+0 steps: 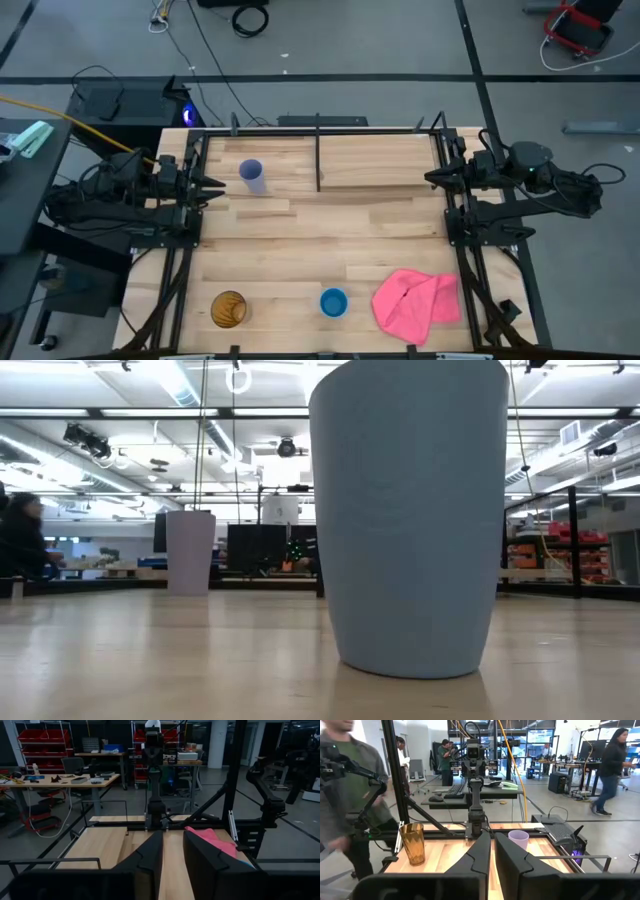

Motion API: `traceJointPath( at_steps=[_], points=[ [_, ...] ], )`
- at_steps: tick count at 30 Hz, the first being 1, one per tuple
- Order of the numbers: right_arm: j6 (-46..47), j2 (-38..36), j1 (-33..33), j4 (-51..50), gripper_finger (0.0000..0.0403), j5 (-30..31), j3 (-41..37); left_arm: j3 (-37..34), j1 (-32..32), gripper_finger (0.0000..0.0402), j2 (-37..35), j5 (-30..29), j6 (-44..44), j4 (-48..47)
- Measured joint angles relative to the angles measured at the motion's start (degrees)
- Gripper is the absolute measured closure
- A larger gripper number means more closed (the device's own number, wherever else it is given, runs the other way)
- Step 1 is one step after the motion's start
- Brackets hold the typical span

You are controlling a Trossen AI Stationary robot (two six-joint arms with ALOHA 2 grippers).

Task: Stack small to large cups/mugs on shelf

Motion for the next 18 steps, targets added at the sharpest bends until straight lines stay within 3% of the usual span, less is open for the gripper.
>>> traceJointPath(
  at_steps=[18],
  points=[
    [0.0, 0.0, 0.0, 0.0, 0.0369, 0.0, 0.0, 0.0, 0.0, 0.0317, 0.0, 0.0, 0.0, 0.0]
  ],
)
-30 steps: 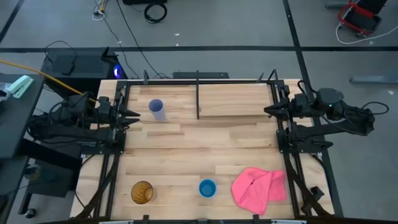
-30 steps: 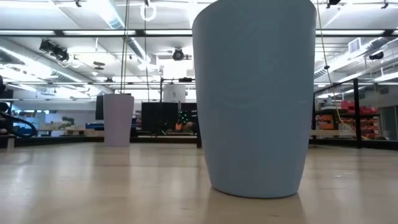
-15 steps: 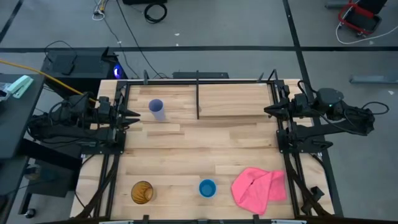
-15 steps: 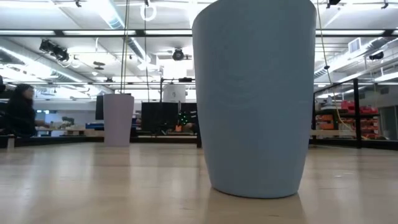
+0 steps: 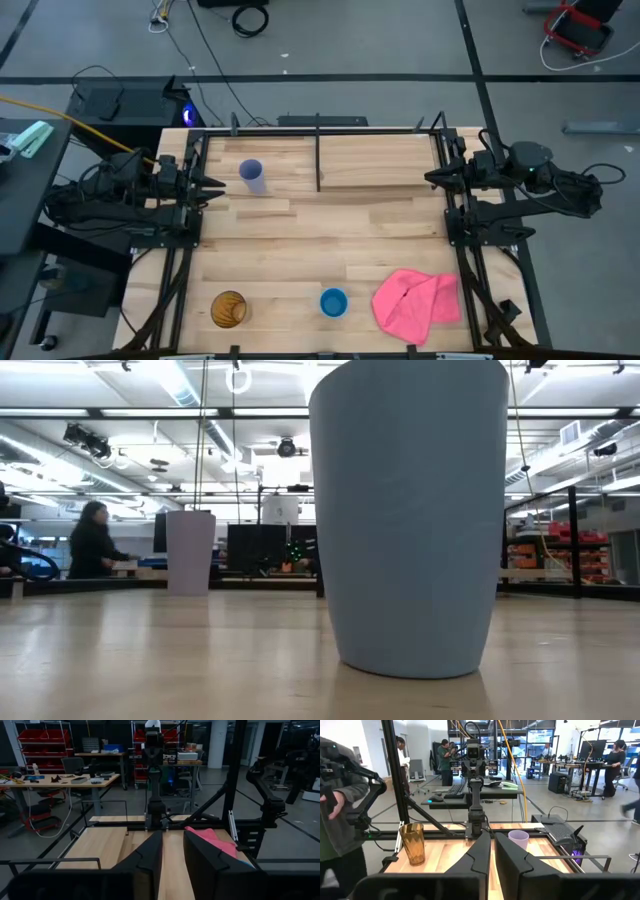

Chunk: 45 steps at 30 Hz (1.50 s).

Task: Stack small to large cups/mugs on shelf

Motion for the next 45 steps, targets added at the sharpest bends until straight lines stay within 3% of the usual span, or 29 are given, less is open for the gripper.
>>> traceJointPath(
  at_steps=[17, 25, 28, 36, 40, 45],
  points=[
    [0.0, 0.0, 0.0, 0.0, 0.0369, 0.0, 0.0, 0.0, 0.0, 0.0313, 0.0, 0.0, -0.2, 2.7],
    [-0.1, 0.0, 0.0, 0.0, 0.0369, 0.0, 0.0, 0.0, 0.0, 0.0318, 0.0, -0.1, -13.0, 11.7],
    [0.1, 0.0, 0.0, 0.2, 0.0369, 0.0, 0.0, 0.0, 0.0, 0.0316, 0.0, -0.1, -12.8, 13.5],
    [22.0, 1.1, 0.0, 6.6, 0.0369, 0.0, 0.0, 0.0, 0.0, 0.0323, 0.4, -0.2, -14.5, 15.6],
    [28.7, 2.2, 0.0, 11.6, 0.0369, 0.0, 0.0, 0.0, 0.0, 0.033, 0.9, -0.3, -12.0, 16.7],
    [30.0, 4.3, -0.3, 18.6, 0.0369, 2.0, 0.0, 0.0, 0.0, 0.0333, 3.8, -0.3, -19.5, 16.2]
  ],
)
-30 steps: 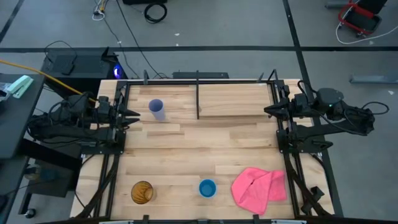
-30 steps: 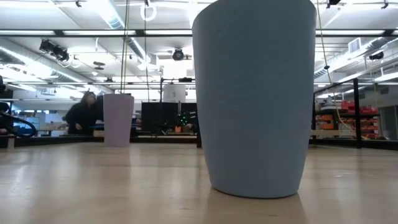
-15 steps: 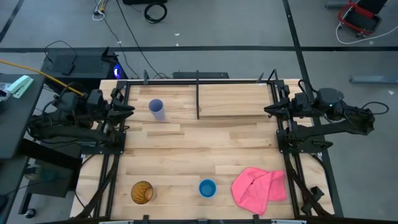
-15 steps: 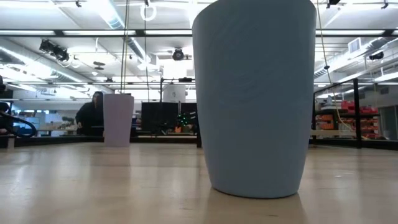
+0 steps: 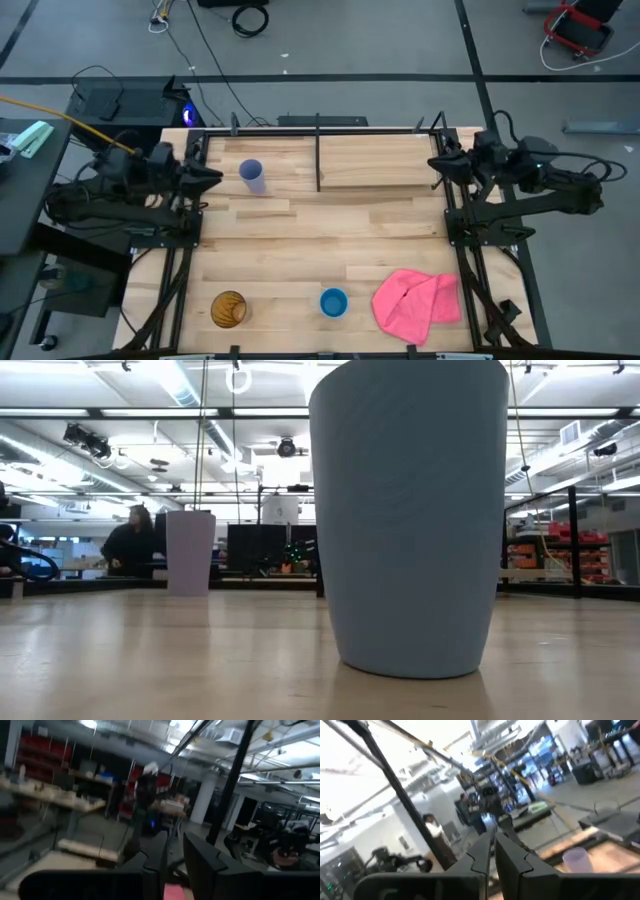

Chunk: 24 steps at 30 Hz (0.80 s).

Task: Stack small to large cups/mugs on shelf
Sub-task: Move the purple cup to the middle

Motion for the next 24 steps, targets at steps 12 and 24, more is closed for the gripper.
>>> traceJointPath(
  at_steps=[12, 24],
  points=[
    [6.3, 8.9, 0.1, 1.9, 0.0314, 0.3, 0.0, 0.0, -0.2, 0.0283, 2.9, 1.0, -10.8, -13.6],
    [7.7, 14.8, 0.0, 1.8, 0.0273, 1.2, 0.5, 0.7, -0.1, 0.0252, -0.2, -13.7, -11.2, -28.1]
  ],
)
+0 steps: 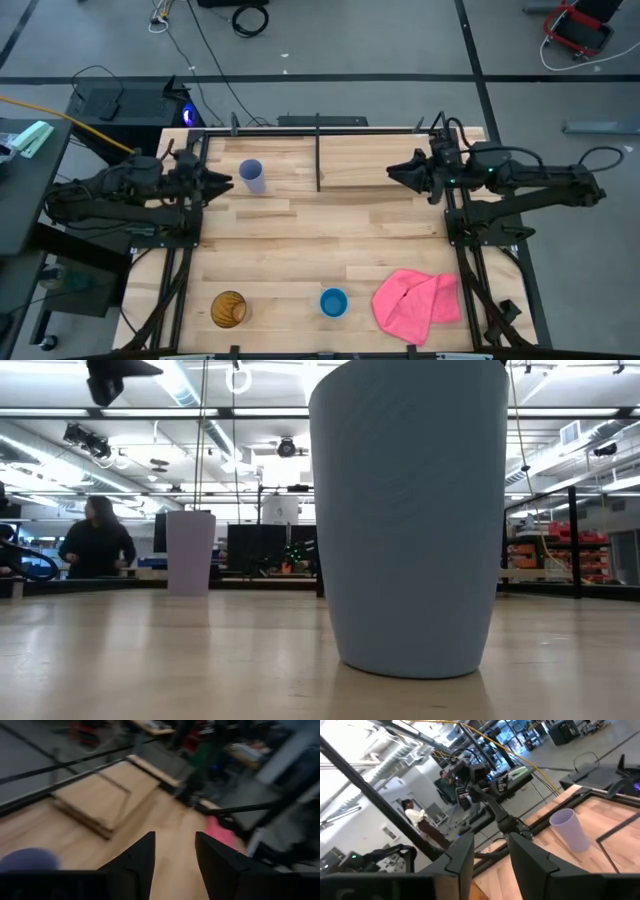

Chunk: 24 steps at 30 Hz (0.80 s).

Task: Stack small to large cups/mugs on shelf
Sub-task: Move the purple cup to the middle

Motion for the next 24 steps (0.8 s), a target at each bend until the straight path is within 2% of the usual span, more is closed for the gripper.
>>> traceJointPath(
  at_steps=[5, 11, 15, 19, 24],
  points=[
    [-0.6, 3.6, -1.0, -0.5, 0.028, 3.1, 3.8, 1.0, 0.0, 0.0246, 0.0, -2.3, 4.3, -2.1],
    [-1.3, 9.2, -4.3, -9.5, 0.0281, 7.2, 11.9, 1.0, 0.0, 0.025, 0.0, -3.2, 11.1, -2.2],
    [-0.7, 13.2, -6.5, -14.0, 0.0281, 8.8, 16.9, 1.0, 0.4, 0.0256, 0.0, -7.0, 11.7, -2.6],
    [1.0, 16.2, -8.4, -18.9, 0.0281, 10.0, 20.7, 1.0, 2.4, 0.0255, 0.1, -8.2, 11.8, -4.1],
    [3.2, 18.6, -10.5, -19.5, 0.0281, 10.3, 21.2, 1.0, 6.6, 0.0249, 0.1, -8.3, 15.1, -4.5]
  ],
)
